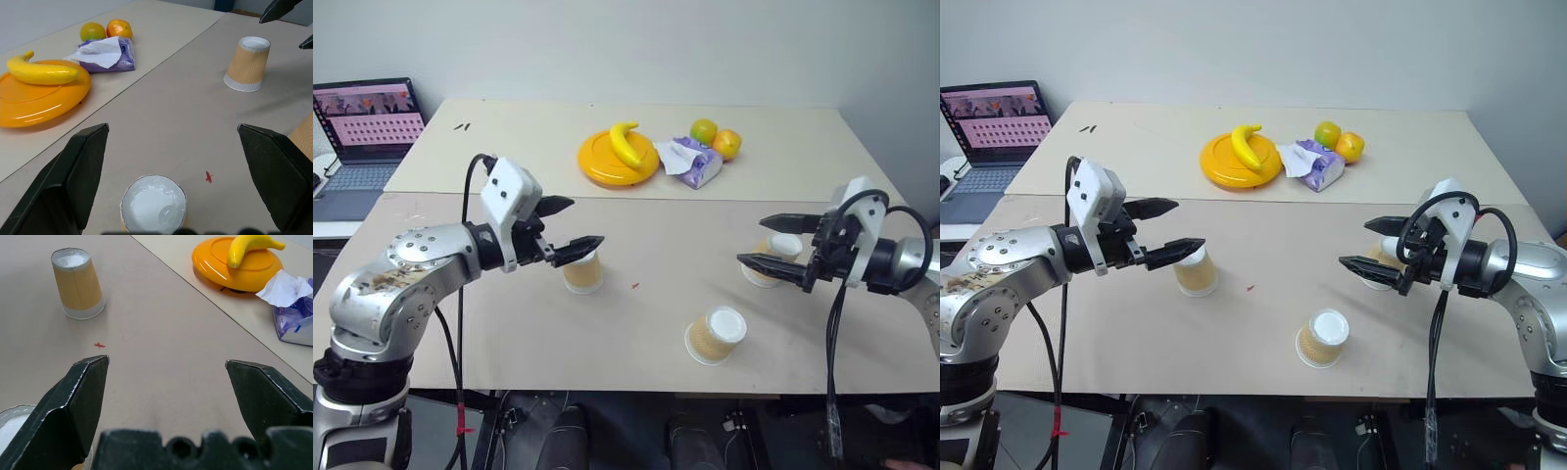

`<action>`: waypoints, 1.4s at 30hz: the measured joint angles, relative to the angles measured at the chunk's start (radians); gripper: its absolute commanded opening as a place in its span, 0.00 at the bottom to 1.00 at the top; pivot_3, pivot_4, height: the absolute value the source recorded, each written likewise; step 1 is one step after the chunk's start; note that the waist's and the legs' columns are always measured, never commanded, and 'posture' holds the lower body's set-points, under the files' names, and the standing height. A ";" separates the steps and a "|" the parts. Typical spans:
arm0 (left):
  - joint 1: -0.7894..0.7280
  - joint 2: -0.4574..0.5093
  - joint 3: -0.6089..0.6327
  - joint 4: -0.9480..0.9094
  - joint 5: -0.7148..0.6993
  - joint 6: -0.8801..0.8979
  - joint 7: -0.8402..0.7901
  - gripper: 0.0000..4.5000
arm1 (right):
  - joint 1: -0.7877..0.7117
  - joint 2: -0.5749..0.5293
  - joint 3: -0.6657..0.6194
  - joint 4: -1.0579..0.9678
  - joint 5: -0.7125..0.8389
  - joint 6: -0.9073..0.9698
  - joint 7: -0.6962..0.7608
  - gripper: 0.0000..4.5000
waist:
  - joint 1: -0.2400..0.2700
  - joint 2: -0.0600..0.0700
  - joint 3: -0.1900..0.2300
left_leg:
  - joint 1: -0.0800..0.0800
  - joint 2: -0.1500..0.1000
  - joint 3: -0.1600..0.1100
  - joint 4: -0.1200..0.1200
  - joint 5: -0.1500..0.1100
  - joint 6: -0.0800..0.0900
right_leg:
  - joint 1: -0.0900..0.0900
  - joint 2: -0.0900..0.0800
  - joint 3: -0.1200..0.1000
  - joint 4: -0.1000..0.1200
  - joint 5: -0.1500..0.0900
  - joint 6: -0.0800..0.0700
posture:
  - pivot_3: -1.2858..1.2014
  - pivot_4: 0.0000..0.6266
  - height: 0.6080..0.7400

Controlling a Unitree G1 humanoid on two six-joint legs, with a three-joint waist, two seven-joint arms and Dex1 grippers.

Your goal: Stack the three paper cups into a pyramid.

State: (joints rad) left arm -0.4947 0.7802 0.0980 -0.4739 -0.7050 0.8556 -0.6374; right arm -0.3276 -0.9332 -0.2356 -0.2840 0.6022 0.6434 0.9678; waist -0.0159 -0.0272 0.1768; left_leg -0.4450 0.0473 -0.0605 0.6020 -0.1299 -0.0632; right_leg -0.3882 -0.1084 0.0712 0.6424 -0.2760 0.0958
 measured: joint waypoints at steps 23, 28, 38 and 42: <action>-0.285 -0.009 -0.158 0.185 -0.076 0.036 -0.355 1.00 | 0.428 -0.029 -0.242 -0.445 0.238 0.220 -0.067 1.00 | -0.001 0.000 0.000 | -0.001 0.000 0.000 0.004 0.000 0.000 | 0.001 0.000 0.000 0.001 -0.001 0.002 | 0.52 0.24 0.94; -0.323 -0.037 -0.208 0.241 -0.031 0.006 -0.418 1.00 | 0.443 -0.026 -0.211 -0.474 0.247 0.219 -0.102 1.00 | 0.000 0.000 0.000 | -0.001 0.000 -0.001 0.004 0.000 0.000 | 0.001 0.000 0.000 0.001 -0.001 0.002 | 0.52 0.24 0.94; -0.335 -0.057 -0.202 0.251 -0.038 0.002 -0.436 1.00 | 0.392 -0.027 -0.085 -0.481 0.222 0.188 -0.123 1.00 | 0.001 0.000 0.000 | -0.001 0.000 -0.001 0.005 0.000 0.000 | 0.001 0.000 0.000 0.001 -0.001 0.002 | 0.52 0.24 0.94; -0.350 -0.057 -0.195 0.252 -0.038 0.002 -0.435 1.00 | 0.366 -0.029 -0.026 -0.437 0.166 0.152 -0.109 1.00 | 0.001 0.000 0.000 | -0.001 0.000 -0.001 0.005 0.000 0.000 | 0.001 0.000 0.000 0.001 -0.001 0.003 | 0.52 0.24 0.94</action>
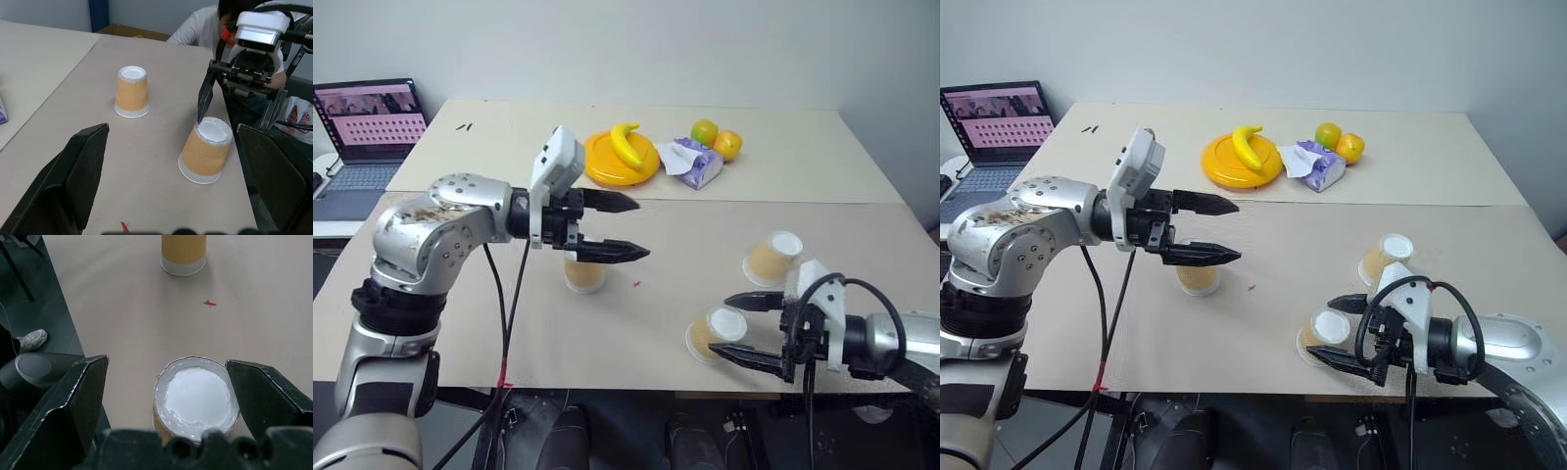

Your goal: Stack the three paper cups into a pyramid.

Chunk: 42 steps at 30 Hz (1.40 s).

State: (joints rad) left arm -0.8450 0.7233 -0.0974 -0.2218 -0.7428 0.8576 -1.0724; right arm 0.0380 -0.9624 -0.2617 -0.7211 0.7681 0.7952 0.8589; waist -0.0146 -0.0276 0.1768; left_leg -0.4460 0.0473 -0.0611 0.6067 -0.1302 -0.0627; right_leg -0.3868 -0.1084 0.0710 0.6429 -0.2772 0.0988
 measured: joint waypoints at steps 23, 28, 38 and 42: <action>0.000 0.006 0.040 -0.025 -0.009 0.058 0.037 1.00 | -0.030 0.004 0.093 0.094 -0.123 -0.097 0.066 1.00 | 0.000 0.000 0.000 | 0.000 0.000 0.000 0.000 0.000 0.000 | 0.000 0.000 0.000 0.001 0.000 0.000 | 0.52 0.24 0.94; 0.000 0.006 0.040 -0.025 -0.010 0.065 0.041 1.00 | -0.027 0.009 0.101 0.123 -0.149 -0.117 0.076 1.00 | 0.000 0.000 0.000 | 0.000 0.000 0.000 0.000 0.000 0.000 | 0.000 0.000 0.000 0.001 0.000 0.000 | 0.52 0.24 0.94; 0.000 0.005 0.041 -0.025 -0.009 0.065 0.043 1.00 | -0.033 0.017 0.129 0.161 -0.186 -0.155 0.085 0.59 | 0.000 0.000 0.000 | 0.000 0.000 0.000 0.001 0.000 0.000 | 0.000 0.000 0.000 0.001 0.000 0.000 | 0.52 0.24 0.94; 0.000 0.005 0.041 -0.025 -0.009 0.065 0.043 1.00 | -0.065 0.032 0.131 0.172 -0.196 -0.156 0.075 0.59 | -0.001 0.000 0.000 | 0.000 0.000 0.000 0.001 0.000 0.000 | 0.000 0.000 0.000 0.001 0.000 0.000 | 0.52 0.24 0.94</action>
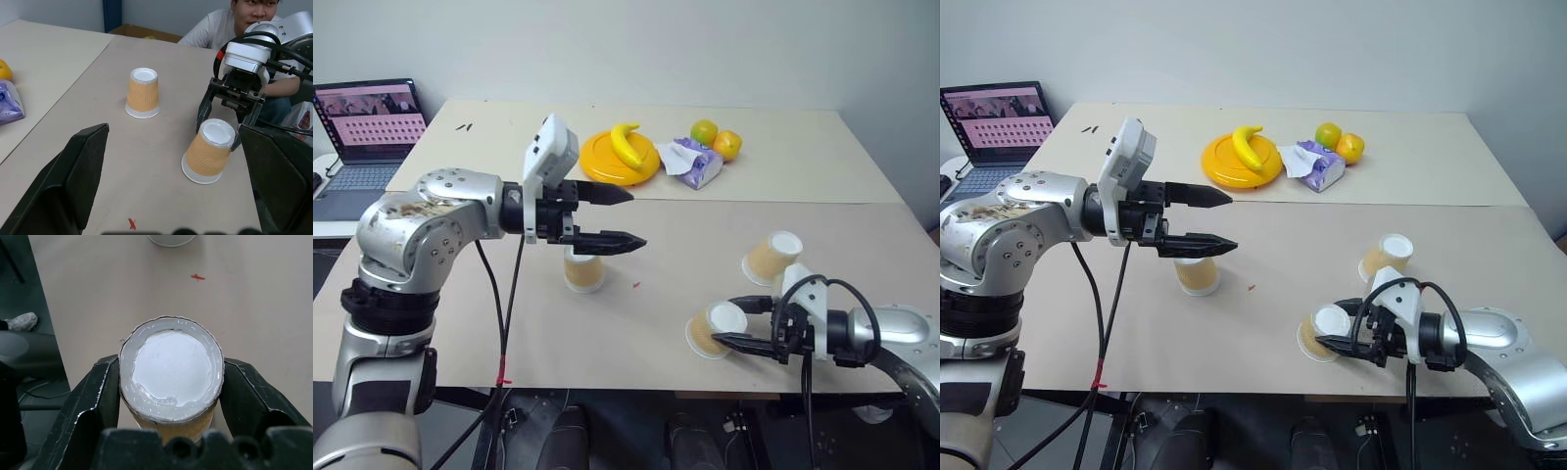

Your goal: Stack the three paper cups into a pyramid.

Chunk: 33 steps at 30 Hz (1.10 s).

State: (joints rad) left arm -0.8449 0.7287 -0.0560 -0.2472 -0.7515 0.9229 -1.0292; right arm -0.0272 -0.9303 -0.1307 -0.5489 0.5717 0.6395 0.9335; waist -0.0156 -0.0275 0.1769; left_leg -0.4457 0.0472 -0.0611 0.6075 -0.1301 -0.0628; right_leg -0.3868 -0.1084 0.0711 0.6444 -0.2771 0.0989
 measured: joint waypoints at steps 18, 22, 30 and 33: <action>0.095 0.033 0.069 -0.083 0.003 -0.001 0.070 1.00 | -0.534 0.211 0.332 0.390 -0.200 -0.051 0.007 0.59 | -0.009 0.000 0.000 | 0.000 0.000 0.000 -0.001 0.000 0.000 | -0.001 0.000 0.000 0.001 0.001 -0.002 | 0.52 0.24 0.94; 0.139 0.046 0.099 -0.138 -0.008 0.014 0.110 1.00 | -0.589 0.250 0.373 0.459 -0.244 -0.098 0.050 0.59 | -0.005 0.000 0.000 | 0.000 0.000 0.000 -0.001 0.000 0.000 | -0.001 0.000 0.000 0.002 0.001 -0.002 | 0.52 0.24 0.94; 0.228 0.052 0.174 -0.243 -0.080 0.062 0.204 1.00 | -0.663 0.315 0.399 0.593 -0.305 -0.161 0.099 0.92 | -0.012 0.000 0.000 | 0.001 0.000 0.000 -0.001 0.000 0.000 | -0.001 0.000 0.000 0.003 0.001 -0.002 | 0.52 0.24 0.94; 0.228 0.052 0.188 -0.258 -0.101 0.063 0.232 1.00 | -0.664 0.324 0.404 0.631 -0.327 -0.182 0.119 0.98 | -0.009 0.000 0.000 | 0.001 0.000 0.000 -0.001 0.000 0.000 | -0.001 0.000 0.000 0.002 0.001 -0.002 | 0.52 0.24 0.94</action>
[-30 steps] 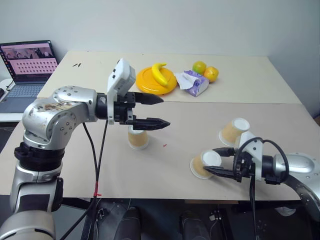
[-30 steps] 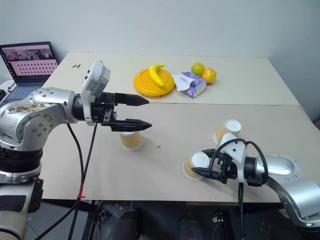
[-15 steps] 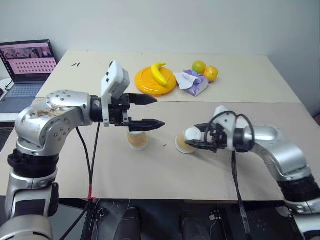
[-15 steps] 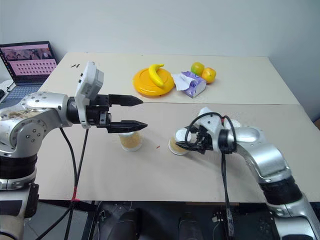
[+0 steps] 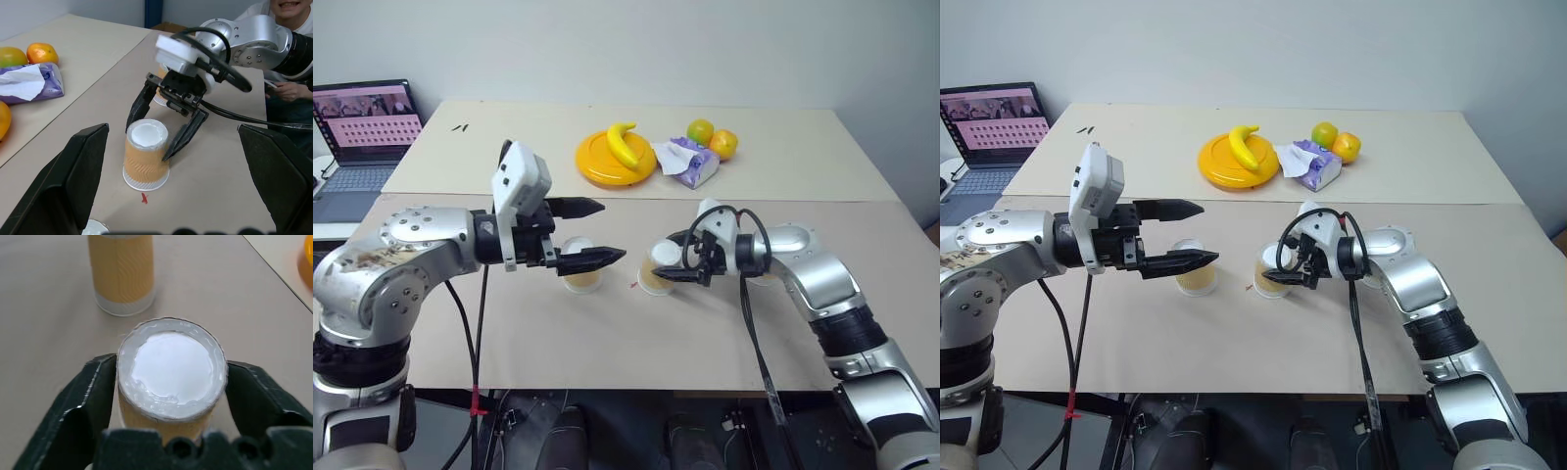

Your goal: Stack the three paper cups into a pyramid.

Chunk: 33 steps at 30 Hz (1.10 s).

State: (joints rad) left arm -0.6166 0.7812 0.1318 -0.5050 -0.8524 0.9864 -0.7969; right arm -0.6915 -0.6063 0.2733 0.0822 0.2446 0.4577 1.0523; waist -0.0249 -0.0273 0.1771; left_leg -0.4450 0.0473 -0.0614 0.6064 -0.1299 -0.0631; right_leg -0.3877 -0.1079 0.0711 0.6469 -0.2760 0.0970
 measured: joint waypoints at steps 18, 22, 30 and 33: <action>-0.036 -0.031 -0.053 0.045 -0.011 -0.029 0.011 1.00 | -0.036 -0.157 -0.182 -0.228 0.123 0.124 0.062 0.98 | 0.009 0.000 0.000 | 0.000 0.000 0.000 0.000 0.000 0.000 | 0.000 0.000 0.000 0.000 0.000 0.000 | 0.52 0.24 0.94; -0.053 -0.036 -0.085 0.076 0.010 -0.063 -0.017 1.00 | -0.007 -0.262 -0.306 -0.253 0.163 0.172 0.046 0.98 | 0.015 0.000 0.000 | -0.001 0.000 0.000 -0.001 0.000 0.000 | 0.000 0.000 0.000 -0.001 0.000 0.000 | 0.52 0.24 0.94; -0.096 -0.064 -0.142 0.164 0.084 -0.137 -0.082 1.00 | 0.346 -0.382 -0.612 -0.221 0.112 0.162 -0.072 0.98 | 0.013 0.000 0.000 | -0.001 0.000 0.000 0.000 0.000 0.000 | 0.000 0.000 0.000 -0.002 0.000 0.000 | 0.52 0.24 0.94; -0.110 -0.075 -0.159 0.193 0.106 -0.154 -0.101 1.00 | 0.443 -0.378 -0.669 -0.218 0.115 0.158 -0.073 0.98 | 0.007 0.001 0.001 | -0.001 0.000 0.001 0.000 0.000 0.000 | 0.000 0.000 0.001 -0.001 0.000 0.000 | 0.52 0.24 0.94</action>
State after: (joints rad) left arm -0.7262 0.7066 -0.0267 -0.3120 -0.7459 0.8324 -0.8981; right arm -0.2484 -0.9843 -0.3961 -0.1359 0.3593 0.6155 0.9790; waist -0.0175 -0.0267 0.1777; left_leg -0.4455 0.0469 -0.0608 0.6066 -0.1301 -0.0629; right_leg -0.3876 -0.1080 0.0721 0.6457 -0.2761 0.0971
